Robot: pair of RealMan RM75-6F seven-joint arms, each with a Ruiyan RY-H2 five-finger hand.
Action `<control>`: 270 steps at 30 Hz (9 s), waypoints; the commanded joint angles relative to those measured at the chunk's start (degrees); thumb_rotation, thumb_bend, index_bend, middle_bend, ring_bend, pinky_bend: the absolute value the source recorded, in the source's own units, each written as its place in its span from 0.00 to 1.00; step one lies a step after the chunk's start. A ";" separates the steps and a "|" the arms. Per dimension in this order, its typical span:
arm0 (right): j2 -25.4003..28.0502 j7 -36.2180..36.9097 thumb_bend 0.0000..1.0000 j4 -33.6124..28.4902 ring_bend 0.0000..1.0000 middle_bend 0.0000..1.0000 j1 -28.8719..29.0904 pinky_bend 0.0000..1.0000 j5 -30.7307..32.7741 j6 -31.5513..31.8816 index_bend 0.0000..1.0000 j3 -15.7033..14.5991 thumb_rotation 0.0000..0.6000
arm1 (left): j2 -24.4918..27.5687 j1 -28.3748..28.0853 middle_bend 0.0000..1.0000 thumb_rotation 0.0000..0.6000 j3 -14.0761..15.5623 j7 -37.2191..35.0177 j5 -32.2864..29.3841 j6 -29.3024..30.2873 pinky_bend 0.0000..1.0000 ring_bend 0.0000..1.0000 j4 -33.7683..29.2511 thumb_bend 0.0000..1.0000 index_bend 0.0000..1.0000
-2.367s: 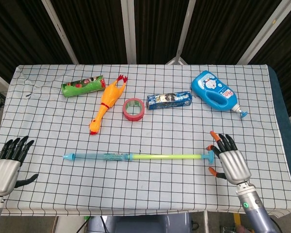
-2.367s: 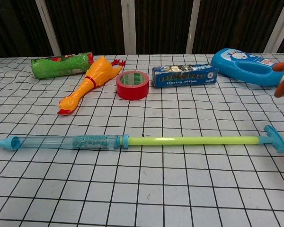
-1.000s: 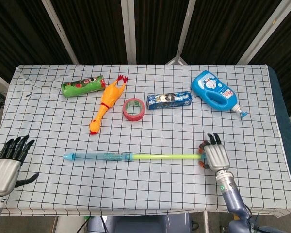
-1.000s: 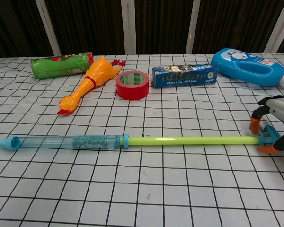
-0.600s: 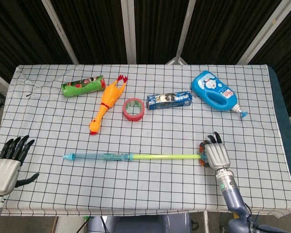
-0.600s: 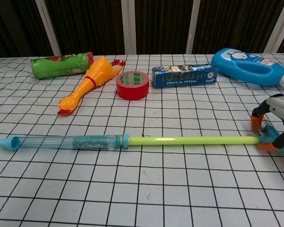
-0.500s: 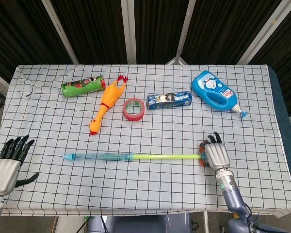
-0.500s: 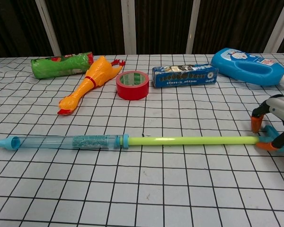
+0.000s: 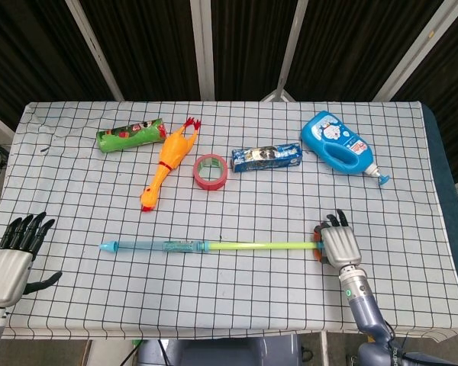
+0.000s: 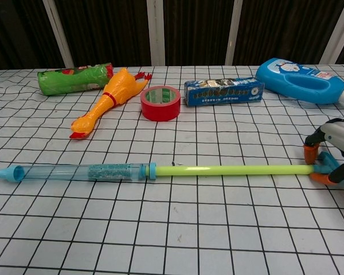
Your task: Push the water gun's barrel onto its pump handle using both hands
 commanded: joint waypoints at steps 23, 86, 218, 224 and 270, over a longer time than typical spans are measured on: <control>1.70 0.15 0.52 -3.22 0.29 0.56 0.33 0.00 0.01 2.24 0.72 -0.16 1.00 | -0.10 0.05 0.00 1.00 0.01 -0.47 0.40 0.35 0.00 0.00 0.01 0.12 0.00; 9.68 7.99 0.53 -5.32 0.30 0.59 0.21 0.00 -3.42 2.60 0.75 -0.90 1.00 | -17.02 -32.07 0.37 1.00 -9.60 40.70 -35.24 -28.72 0.00 0.00 2.84 0.31 0.36; 12.27 -1.51 0.53 -22.57 0.30 0.60 2.41 0.00 -6.54 8.08 0.76 0.17 1.00 | -28.94 -39.58 0.60 1.00 -9.76 48.63 -38.82 -11.81 0.00 0.10 -12.61 0.48 0.54; 12.13 -1.60 0.53 -22.86 0.30 0.60 2.52 0.00 -6.49 8.11 0.76 0.15 1.00 | -29.35 -39.80 0.60 1.00 -9.84 48.76 -38.93 -11.67 0.00 0.10 -12.55 0.48 0.54; 26.94 16.28 0.23 -14.76 0.00 0.00 -15.21 0.00 -20.56 25.46 0.00 -11.25 1.00 | -1.46 -14.68 0.00 1.00 14.95 18.40 -2.72 7.55 0.00 0.00 -13.50 0.12 0.02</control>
